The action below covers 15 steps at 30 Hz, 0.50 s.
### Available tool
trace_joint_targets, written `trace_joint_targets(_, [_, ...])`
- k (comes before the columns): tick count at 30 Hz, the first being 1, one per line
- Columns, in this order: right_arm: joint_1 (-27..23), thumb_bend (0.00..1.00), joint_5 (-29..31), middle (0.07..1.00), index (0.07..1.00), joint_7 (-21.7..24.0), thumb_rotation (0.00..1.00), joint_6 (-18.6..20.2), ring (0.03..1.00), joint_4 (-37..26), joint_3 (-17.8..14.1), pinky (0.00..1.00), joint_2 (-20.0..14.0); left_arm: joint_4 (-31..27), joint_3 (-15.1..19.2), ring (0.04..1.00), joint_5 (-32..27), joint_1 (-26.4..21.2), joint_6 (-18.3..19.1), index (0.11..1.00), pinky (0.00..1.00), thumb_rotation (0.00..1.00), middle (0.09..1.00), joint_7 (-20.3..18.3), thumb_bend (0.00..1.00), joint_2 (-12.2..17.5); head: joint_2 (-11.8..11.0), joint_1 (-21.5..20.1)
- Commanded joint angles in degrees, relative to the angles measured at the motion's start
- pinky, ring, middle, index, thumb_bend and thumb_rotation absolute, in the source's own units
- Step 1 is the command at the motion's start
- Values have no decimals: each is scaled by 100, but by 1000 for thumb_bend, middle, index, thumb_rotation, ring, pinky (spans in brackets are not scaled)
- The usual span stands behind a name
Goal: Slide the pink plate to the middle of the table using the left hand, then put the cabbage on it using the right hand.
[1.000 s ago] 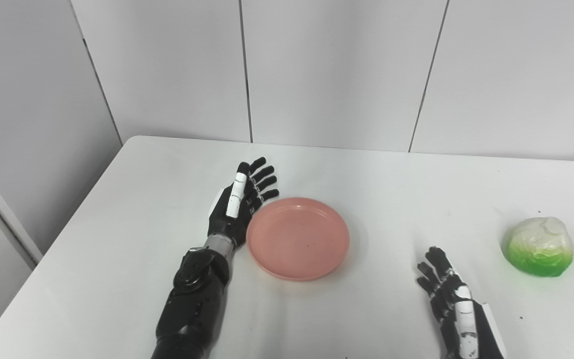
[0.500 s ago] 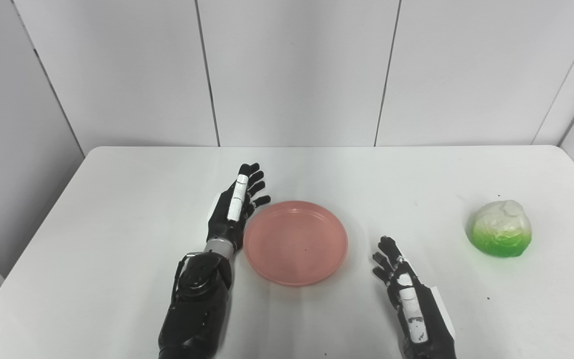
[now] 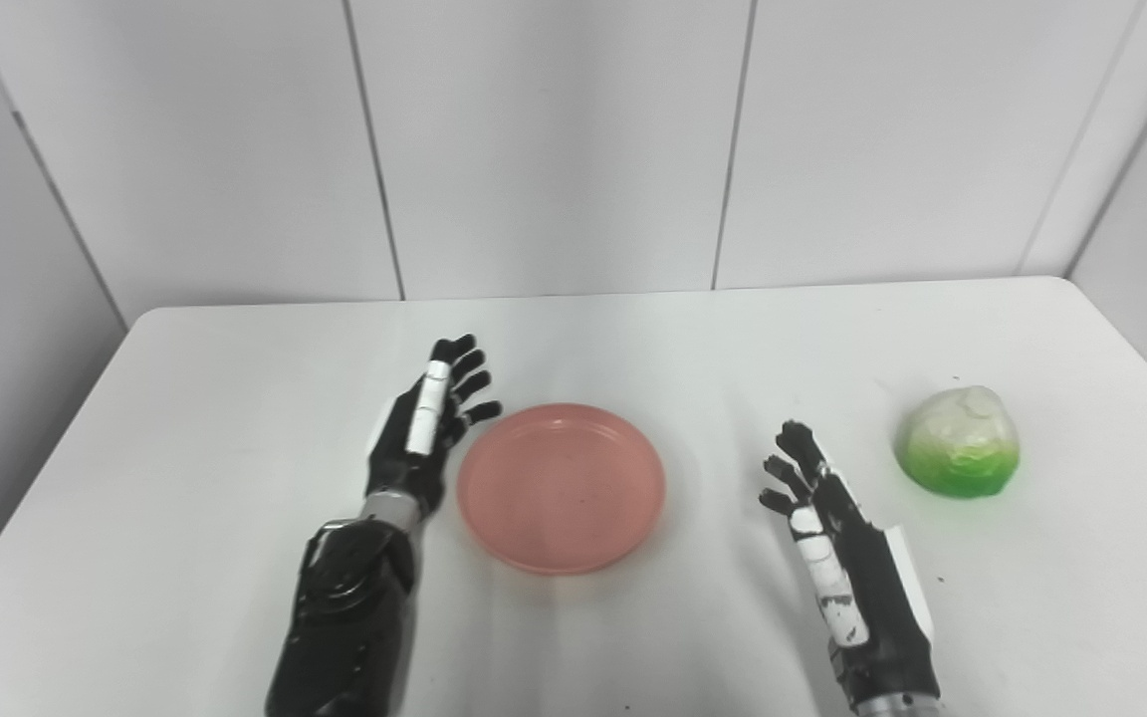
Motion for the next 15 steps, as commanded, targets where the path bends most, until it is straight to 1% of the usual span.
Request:
trace_joint_targets(1, [-365, 959, -482, 925, 957, 283, 988, 749, 860, -733, -82, 709, -317, 62, 60, 886, -105, -30, 23, 847, 762, 858, 905, -45, 910, 20, -45, -88])
trace_joint_targets(2, [-467, 953, -610, 934, 963, 400, 983, 1003, 870, -886, -106, 702, -416, 101, 69, 885, -108, -38, 0, 847, 761, 856, 905, -48, 909, 15, -76, -137])
trace_joint_targets(3, [-687, 974, -921, 938, 956, 663, 977, 1340, 881, -1099, -184, 683, -615, 151, 74, 888, -116, -43, -45, 854, 765, 856, 907, -55, 899, 7, -119, -194])
trace_joint_targets(4, [-932, 992, -1289, 949, 947, 1089, 970, 1543, 896, -1300, -359, 686, -798, 189, 79, 893, -131, -42, -94, 860, 769, 858, 910, -69, 886, -2, -119, -194])
trace_joint_targets(5, [-1244, 994, -1656, 952, 946, 1518, 969, 1654, 898, -1435, -559, 689, -1076, 259, 75, 893, -137, -45, -166, 861, 769, 858, 911, -86, 884, -18, -179, -250])
trace_joint_targets(6, [-1458, 999, -1925, 952, 931, 1856, 982, 1705, 910, -1520, -722, 735, -1235, 307, 72, 894, -141, -47, -216, 862, 767, 865, 910, -97, 876, -29, -179, -250])
trace_joint_targets(7, [-1689, 1000, -2155, 953, 925, 2160, 987, 1705, 914, -1531, -872, 751, -1447, 364, 80, 894, -163, -52, -250, 862, 765, 867, 909, -116, 873, -48, -222, -289])
trace_joint_targets(9, [-2016, 1000, -2497, 951, 925, 2648, 997, 1704, 920, -1514, -1095, 807, -1685, 476, 105, 889, -208, -72, -310, 851, 775, 865, 899, -154, 873, -75, -263, -334])
trace_joint_targets(12, [-2429, 1000, -2877, 933, 935, 3297, 960, 1704, 872, -1429, -1336, 720, -1954, 613, 131, 894, -234, -97, -417, 855, 780, 864, 898, -221, 875, -88, -302, -386])
trace_joint_targets(13, [-2586, 1000, -3088, 934, 937, 3564, 953, 1704, 852, -1361, -1365, 673, -2141, 647, 135, 897, -244, -101, -456, 857, 777, 862, 897, -235, 883, -88, -323, -408])
trace_joint_targets(15, [-2830, 1000, -3445, 935, 932, 3939, 956, 1703, 837, -1197, -1350, 645, -2562, 670, 149, 898, -268, -94, -487, 854, 776, 856, 893, -251, 894, -94, -340, -406])
